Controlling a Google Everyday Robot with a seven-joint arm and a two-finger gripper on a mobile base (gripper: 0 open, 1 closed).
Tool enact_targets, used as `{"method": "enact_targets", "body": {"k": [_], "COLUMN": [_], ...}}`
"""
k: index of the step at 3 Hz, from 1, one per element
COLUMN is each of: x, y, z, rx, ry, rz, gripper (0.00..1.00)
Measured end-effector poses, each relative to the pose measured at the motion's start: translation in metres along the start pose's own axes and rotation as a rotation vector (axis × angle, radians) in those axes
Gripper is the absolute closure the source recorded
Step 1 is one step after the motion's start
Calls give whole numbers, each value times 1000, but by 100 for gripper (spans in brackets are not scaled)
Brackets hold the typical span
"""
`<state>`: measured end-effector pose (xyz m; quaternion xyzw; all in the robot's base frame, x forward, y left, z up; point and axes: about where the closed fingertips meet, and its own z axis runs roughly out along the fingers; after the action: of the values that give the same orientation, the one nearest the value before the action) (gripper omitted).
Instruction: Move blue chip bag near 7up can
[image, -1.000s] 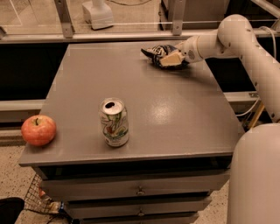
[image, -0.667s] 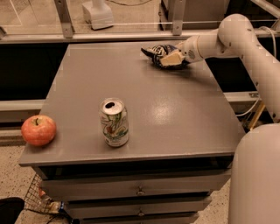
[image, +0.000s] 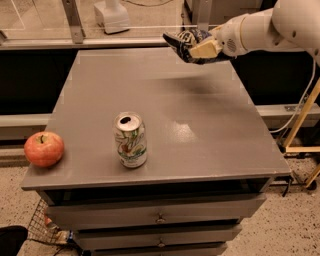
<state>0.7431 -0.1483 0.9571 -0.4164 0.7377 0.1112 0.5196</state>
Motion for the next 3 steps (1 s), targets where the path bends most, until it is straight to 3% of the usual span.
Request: {"method": "enact_targets", "body": {"k": [1,3], "x": [-31,-46], "y": [14,56], "z": [-41,-99], "rx": [16,-18], "ry": [-52,-113], "rz": [-40,-68], "gripper": [100,100]}}
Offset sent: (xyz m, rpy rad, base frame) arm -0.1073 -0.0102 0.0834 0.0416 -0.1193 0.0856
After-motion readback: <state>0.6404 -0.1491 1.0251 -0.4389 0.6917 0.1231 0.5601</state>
